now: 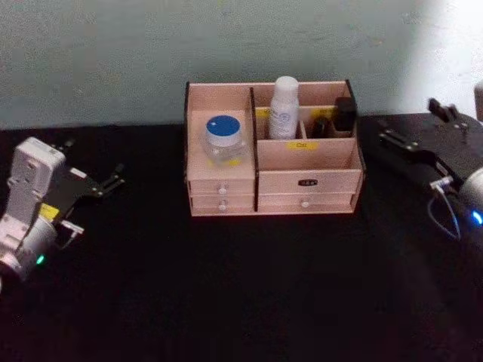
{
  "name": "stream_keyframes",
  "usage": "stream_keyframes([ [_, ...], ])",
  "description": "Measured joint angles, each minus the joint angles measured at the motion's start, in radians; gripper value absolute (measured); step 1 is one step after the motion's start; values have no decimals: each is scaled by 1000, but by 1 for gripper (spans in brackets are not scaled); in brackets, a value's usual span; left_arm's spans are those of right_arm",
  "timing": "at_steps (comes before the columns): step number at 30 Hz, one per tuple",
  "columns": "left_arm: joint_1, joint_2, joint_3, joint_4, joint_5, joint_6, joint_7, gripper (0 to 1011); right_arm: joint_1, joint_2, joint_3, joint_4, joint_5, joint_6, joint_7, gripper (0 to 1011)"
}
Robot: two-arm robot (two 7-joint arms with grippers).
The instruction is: Pick up the facial cleanser and watermelon frost from the table and place them into the tiered storage box.
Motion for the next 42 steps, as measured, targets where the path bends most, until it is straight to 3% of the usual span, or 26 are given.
stream_keyframes([
  [5,0,0,0,0,0,0,0,1001,-37,-52,9,42,-71,-35,-103,1000],
  [11,0,0,0,0,0,0,0,1001,-48,-95,-2,107,-120,-45,-142,1000],
  [18,0,0,0,0,0,0,0,1001,-40,-116,2,143,-129,-45,-132,1000],
  [42,0,0,0,0,0,0,0,1001,-41,-113,-1,139,-131,-45,-135,1000],
])
